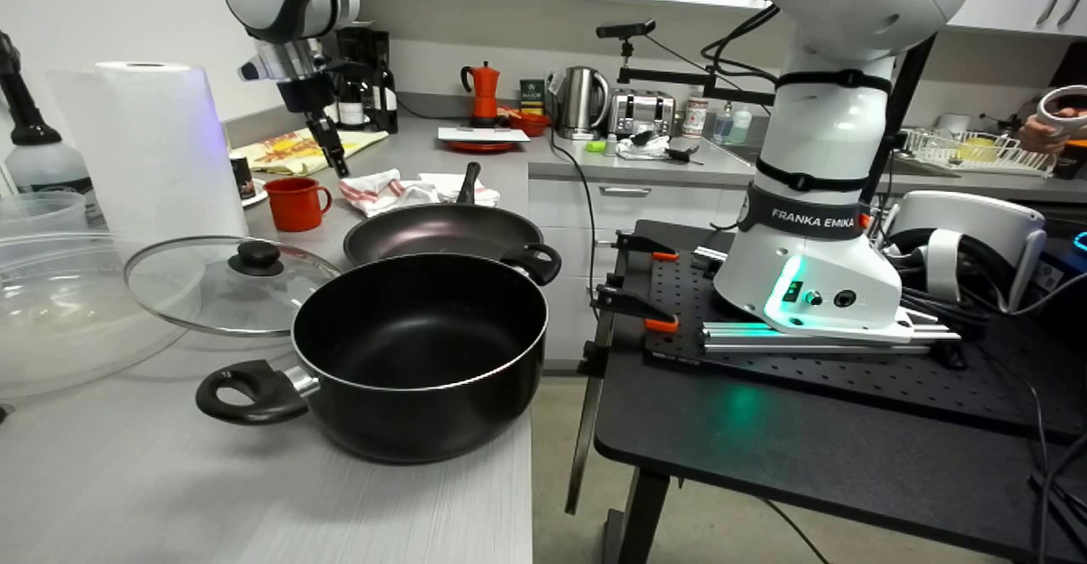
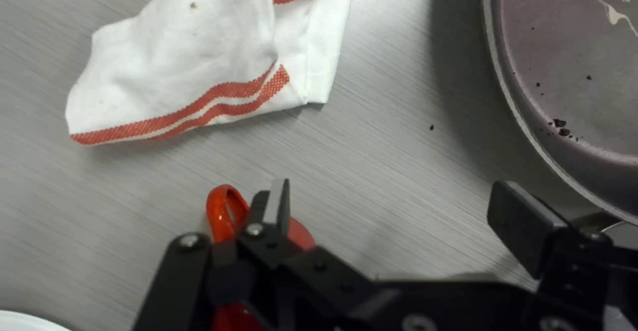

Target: Move the cup to the left

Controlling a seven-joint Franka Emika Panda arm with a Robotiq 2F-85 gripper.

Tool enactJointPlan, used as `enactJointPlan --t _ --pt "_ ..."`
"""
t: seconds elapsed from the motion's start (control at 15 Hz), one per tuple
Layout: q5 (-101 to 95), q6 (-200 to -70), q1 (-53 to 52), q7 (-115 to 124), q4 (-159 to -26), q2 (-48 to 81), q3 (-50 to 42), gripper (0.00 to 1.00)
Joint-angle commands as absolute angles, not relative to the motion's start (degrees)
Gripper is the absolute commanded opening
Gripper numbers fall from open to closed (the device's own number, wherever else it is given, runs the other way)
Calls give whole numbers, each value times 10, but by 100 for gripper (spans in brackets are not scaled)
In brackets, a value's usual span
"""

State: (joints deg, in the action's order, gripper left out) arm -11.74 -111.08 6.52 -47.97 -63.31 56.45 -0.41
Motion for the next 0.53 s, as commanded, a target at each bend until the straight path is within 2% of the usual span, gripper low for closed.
enactJointPlan --t 0.0,0.47 --pt "-125 -1082 62 -514 -558 610 0 100" --pt "-126 -1066 48 -554 -499 647 -3 100"
